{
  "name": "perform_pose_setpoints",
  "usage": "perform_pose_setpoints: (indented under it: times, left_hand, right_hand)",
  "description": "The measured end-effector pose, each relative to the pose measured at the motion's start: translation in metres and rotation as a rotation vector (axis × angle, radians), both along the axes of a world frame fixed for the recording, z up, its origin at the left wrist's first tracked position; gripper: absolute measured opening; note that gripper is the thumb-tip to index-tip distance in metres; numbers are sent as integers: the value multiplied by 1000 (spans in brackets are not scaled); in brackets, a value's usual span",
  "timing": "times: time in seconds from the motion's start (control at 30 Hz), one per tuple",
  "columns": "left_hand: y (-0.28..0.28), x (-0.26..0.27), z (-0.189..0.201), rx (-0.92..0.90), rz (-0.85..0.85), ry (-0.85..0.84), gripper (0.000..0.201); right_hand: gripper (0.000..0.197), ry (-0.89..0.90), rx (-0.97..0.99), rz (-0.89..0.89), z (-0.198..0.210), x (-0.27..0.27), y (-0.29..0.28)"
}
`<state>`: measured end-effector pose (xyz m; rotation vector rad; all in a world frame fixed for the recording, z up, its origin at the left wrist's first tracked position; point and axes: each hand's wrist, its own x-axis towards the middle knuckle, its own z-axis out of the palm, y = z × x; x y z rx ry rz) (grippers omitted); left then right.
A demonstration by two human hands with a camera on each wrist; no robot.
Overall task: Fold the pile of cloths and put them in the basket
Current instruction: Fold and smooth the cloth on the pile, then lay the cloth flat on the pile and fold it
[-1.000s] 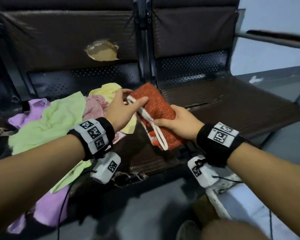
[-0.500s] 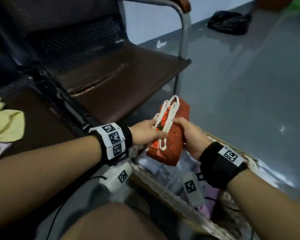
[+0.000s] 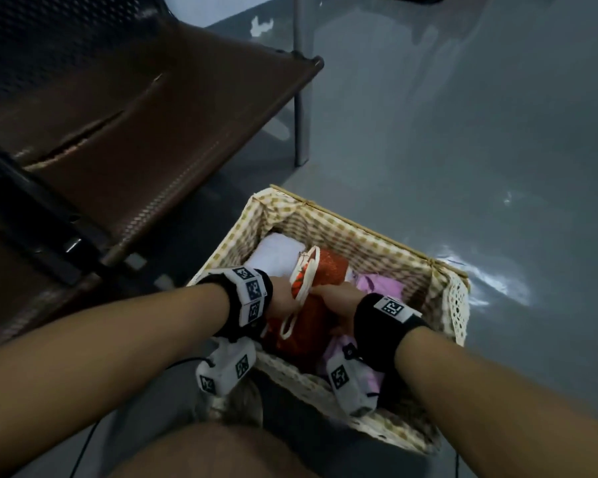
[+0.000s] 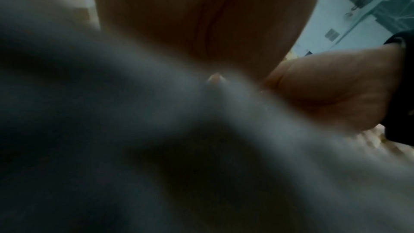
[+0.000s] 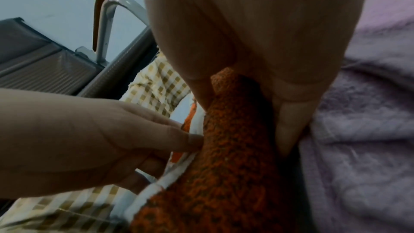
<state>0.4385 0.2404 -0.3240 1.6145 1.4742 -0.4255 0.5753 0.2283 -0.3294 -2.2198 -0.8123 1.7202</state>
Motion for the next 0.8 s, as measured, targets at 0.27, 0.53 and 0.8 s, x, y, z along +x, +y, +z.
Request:
perform_pose_setpoints:
  times: [0.27, 0.53, 0.8]
  left_hand:
    - [11, -23, 50, 74, 120, -108, 33]
    - [0, -131, 155, 512, 423, -367, 11]
    - [-101, -320, 187, 784, 555, 11, 21]
  right_hand:
    - [44, -202, 182, 226, 45, 6, 16]
    - [29, -256, 568, 637, 167, -72, 48]
    - [7, -103, 880, 1263, 217, -282, 25]
